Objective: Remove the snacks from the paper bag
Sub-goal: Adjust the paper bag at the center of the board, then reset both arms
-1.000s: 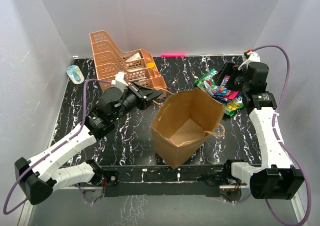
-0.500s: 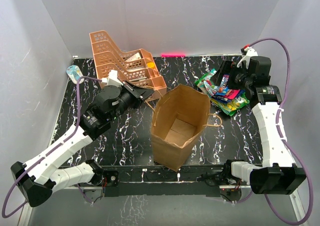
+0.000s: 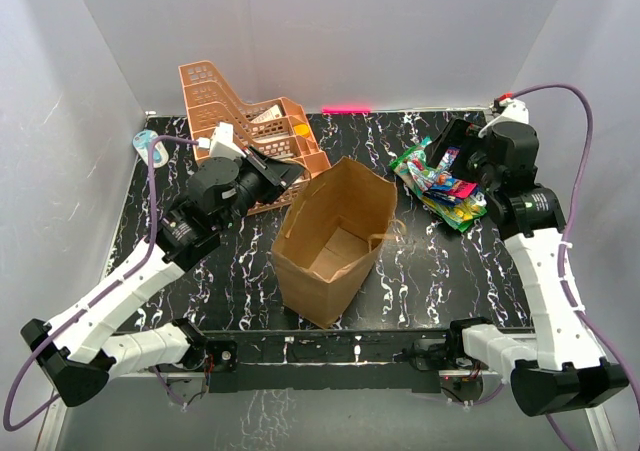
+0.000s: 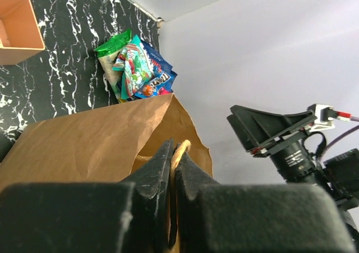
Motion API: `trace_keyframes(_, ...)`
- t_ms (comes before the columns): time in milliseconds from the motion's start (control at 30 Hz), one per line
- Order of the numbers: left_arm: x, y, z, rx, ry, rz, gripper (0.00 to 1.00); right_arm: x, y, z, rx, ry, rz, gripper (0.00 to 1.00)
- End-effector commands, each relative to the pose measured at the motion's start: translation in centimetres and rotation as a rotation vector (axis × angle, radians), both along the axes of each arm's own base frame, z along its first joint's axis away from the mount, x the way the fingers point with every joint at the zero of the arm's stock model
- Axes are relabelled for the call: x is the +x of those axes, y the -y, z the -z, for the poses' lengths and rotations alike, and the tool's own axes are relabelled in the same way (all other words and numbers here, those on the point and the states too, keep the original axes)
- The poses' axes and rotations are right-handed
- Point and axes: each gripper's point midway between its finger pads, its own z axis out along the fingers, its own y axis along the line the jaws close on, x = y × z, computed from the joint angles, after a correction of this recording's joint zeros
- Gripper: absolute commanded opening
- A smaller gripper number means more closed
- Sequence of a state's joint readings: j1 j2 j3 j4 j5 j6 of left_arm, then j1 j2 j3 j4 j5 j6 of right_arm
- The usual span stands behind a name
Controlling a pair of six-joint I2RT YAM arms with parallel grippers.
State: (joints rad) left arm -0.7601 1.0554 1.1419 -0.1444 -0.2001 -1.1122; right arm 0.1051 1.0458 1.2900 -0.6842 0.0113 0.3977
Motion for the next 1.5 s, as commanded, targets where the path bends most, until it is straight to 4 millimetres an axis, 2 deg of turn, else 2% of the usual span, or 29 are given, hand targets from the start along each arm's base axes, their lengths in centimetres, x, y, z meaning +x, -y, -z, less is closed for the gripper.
trace_keyframes(0, 0.1, -0.9, -0.4, 0.006, -0.009, -0.03, 0.11, 0.0, 0.2, -5.1, -0.011, 0.17, 0.001, 0.98)
trace_keyframes(100, -0.3, -2.0, 0.1, 0.023, -0.022, -0.063, 0.37, -1.4, 0.7, -7.5, -0.114, 0.256, -0.034, 0.98)
trace_keyframes(200, -0.8, -3.6, -0.9, 0.079, 0.034, -0.085, 0.6, -3.1, 2.6, -9.5, -0.182, 0.324, 0.035, 0.98)
trace_keyframes(233, -0.9, -4.1, -1.6, 0.111, 0.066, -0.087, 0.74, -3.8, 2.5, -10.4, -0.199, 0.35, 0.022, 0.98)
trace_keyframes(267, -1.1, -4.7, -2.4, 0.153, 0.1, -0.09, 0.93, -4.5, 2.6, -11.2, -0.201, 0.37, 0.022, 0.98)
trace_keyframes(300, -1.2, -5.5, -3.2, 0.211, 0.135, -0.098, 0.98, -5.1, 2.7, -12.3, -0.197, 0.392, 0.025, 0.98)
trace_keyframes(367, -1.3, -7.8, -5.1, 0.35, 0.202, -0.141, 0.98, -6.3, 2.4, -14.5, -0.191, 0.425, 0.006, 0.98)
trace_keyframes(400, -1.6, -9.3, -7.2, 0.403, 0.249, -0.175, 0.98, -7.0, 2.3, -15.8, -0.185, 0.447, -0.001, 0.98)
trace_keyframes(533, -2.9, -14.8, -12.7, 0.628, 0.422, -0.29, 0.98, -10.9, 2.2, -21.3, -0.183, 0.567, -0.02, 0.98)
trace_keyframes(667, -5.8, -19.3, -18.1, 0.661, 0.567, -0.395, 0.98, -13.9, 2.5, -24.7, -0.179, 0.662, -0.016, 0.98)
trace_keyframes(800, -8.1, -21.4, -21.2, 0.649, 0.683, -0.428, 0.98, -16.2, 3.3, -27.2, -0.178, 0.732, 0.02, 0.98)
trace_keyframes(900, -9.2, -22.6, -22.3, 0.648, 0.715, -0.449, 0.98, -17.7, 3.9, -28.8, -0.181, 0.781, 0.049, 0.98)
trace_keyframes(1033, -10.0, -23.5, -22.7, 0.623, 0.736, -0.478, 0.98, -18.3, 4.6, -29.8, -0.172, 0.809, 0.091, 0.98)
trace_keyframes(1200, -9.9, -23.4, -23.0, 0.63, 0.743, -0.474, 0.98, -18.4, 5.6, -29.7, -0.156, 0.811, 0.153, 0.98)
trace_keyframes(1467, -9.7, -22.8, -22.7, 0.613, 0.73, -0.454, 0.99, -17.0, 6.0, -28.8, -0.149, 0.775, 0.185, 0.98)
